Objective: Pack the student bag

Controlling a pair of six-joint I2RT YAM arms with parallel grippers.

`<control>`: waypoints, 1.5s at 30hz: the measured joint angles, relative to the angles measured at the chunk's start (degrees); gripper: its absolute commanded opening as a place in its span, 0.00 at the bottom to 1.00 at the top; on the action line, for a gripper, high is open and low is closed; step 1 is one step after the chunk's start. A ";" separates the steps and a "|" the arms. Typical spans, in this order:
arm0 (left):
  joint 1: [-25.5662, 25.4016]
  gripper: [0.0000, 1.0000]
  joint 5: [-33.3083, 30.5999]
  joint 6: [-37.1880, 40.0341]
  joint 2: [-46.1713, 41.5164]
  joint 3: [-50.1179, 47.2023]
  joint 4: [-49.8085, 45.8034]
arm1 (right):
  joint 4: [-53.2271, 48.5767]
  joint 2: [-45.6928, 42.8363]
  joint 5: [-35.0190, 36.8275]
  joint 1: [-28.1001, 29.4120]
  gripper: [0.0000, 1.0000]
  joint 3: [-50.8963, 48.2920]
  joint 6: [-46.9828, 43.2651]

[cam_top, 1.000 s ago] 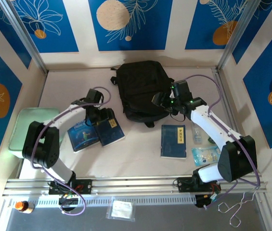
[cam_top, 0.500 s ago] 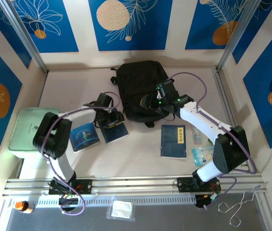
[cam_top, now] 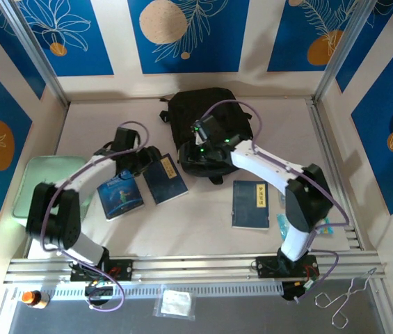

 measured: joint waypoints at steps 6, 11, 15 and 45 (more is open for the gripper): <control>2.19 0.63 -0.35 -1.49 -2.01 -5.66 -1.31 | -3.63 13.14 -0.48 2.80 0.47 9.90 -2.78; 2.27 0.55 -0.31 -1.33 0.00 -6.05 -1.86 | -7.23 20.52 0.00 3.72 0.43 15.78 -4.24; 2.27 0.50 0.33 -1.25 2.93 -6.05 -1.55 | -9.70 24.39 -0.07 3.80 0.41 18.99 -4.96; 2.75 0.45 9.31 1.66 8.48 -6.73 4.20 | -9.94 26.49 -1.95 2.93 0.42 18.99 -3.76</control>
